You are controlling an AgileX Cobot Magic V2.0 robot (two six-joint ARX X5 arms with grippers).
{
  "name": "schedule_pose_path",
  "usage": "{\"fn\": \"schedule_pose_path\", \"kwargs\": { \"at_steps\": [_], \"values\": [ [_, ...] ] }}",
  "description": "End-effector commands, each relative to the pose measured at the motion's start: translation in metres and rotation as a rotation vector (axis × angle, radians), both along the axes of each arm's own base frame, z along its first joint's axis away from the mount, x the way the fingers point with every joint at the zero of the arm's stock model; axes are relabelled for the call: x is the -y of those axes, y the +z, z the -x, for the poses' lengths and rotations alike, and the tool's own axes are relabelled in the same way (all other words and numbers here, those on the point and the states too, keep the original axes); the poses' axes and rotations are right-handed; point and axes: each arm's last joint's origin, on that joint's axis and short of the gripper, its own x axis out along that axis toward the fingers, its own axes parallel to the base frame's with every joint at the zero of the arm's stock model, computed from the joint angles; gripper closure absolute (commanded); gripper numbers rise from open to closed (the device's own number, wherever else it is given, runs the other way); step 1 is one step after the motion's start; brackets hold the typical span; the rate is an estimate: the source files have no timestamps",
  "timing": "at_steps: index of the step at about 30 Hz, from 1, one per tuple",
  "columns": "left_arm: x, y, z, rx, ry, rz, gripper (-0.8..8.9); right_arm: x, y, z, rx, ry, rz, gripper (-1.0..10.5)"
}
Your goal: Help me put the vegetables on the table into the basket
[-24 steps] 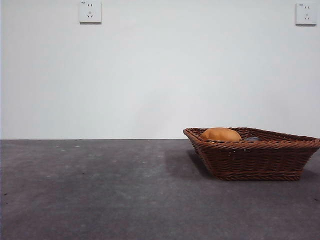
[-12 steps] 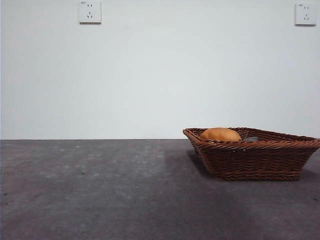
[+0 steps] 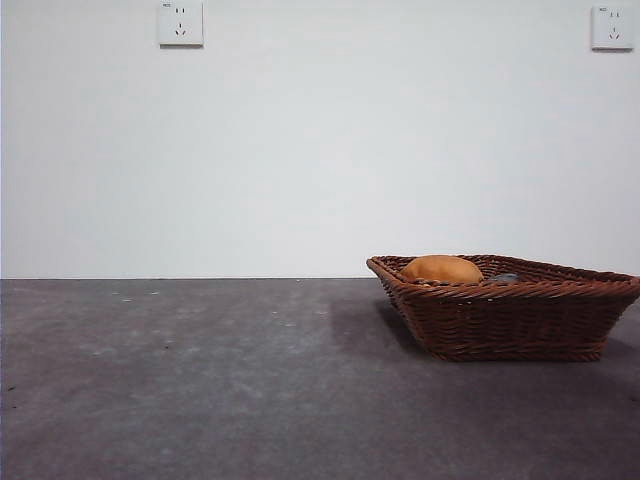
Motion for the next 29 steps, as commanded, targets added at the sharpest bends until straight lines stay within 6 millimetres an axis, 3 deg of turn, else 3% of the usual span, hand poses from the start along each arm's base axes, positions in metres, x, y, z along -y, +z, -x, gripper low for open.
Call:
{"fn": "schedule_pose_path", "kwargs": {
  "at_steps": [1, 5, 17, 29],
  "values": [
    [0.000, -0.003, -0.001, -0.005, 0.001, 0.005, 8.17, 0.000, -0.008, -0.001, 0.087, -0.004, -0.008, 9.5],
    [0.000, -0.003, -0.001, -0.004, 0.001, 0.005, 8.17, 0.000, -0.016, -0.002, 0.129, -0.003, -0.004, 9.5],
    [0.000, -0.004, -0.001, -0.019, 0.001, 0.004, 8.17, 0.000, -0.046, -0.005, -0.013, -0.003, -0.007, 9.5],
    [0.000, -0.005, -0.001, -0.025, 0.001, 0.003, 8.17, 0.000, -0.045, -0.005, -0.009, -0.003, -0.007, 9.5]
  ]
}}
